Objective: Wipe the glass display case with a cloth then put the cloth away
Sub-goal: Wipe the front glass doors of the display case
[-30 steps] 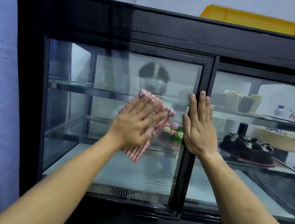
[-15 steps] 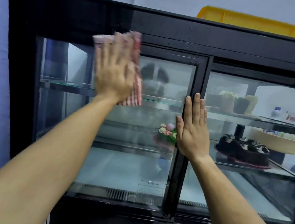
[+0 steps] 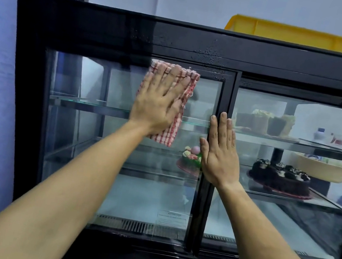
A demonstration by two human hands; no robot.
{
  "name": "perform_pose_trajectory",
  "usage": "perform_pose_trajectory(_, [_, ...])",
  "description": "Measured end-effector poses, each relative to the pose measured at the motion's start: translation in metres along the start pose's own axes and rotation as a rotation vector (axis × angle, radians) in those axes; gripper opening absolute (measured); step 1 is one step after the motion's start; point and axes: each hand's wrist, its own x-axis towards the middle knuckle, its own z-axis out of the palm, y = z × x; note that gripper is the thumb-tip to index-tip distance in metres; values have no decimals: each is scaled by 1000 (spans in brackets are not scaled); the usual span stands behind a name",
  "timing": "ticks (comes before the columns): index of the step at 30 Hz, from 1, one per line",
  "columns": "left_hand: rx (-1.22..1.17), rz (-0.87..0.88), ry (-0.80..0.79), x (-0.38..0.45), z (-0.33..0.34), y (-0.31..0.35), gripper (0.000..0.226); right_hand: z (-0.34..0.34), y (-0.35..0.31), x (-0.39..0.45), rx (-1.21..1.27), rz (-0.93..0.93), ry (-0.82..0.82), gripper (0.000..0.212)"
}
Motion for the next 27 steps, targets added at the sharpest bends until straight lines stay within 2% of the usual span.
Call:
perform_pose_trajectory(1, [5,-71,30,0,-1,-11,67,-1,1,0,1,-10,-9,65])
perform_pose_trajectory(4, [27,-468,147,2,-7,-40,65,0,1,-1,-21,-16,-5,65])
perform_pose_trajectory(5, [36,-516,143,4,-7,-42,63,1,0,0,-27,-8,3,65])
perform_pose_trajectory(6, [42,-495,125,6,-7,-40,62,2,0,0,-25,0,12,65])
perform_pose_trajectory(10, [39,-127,38,8,2,-15,61,5,-3,1,30,-4,38,65])
perform_pose_trajectory(11, [29,-90,38,2,8,-6,60,5,-3,0,42,-6,61,64])
perform_pose_trajectory(16, [-15,-75,4,-75,30,45,62,-22,12,40,37,-51,161,52])
perform_pose_trajectory(21, [-54,-112,-103,-208,63,131,62,-38,21,79,93,0,-38,60])
perform_pose_trajectory(24, [-40,-21,-283,-297,70,172,63,-35,18,72,146,60,-59,59])
perform_pose_trajectory(27, [-3,33,-358,-319,69,173,63,-39,20,72,139,70,-82,59])
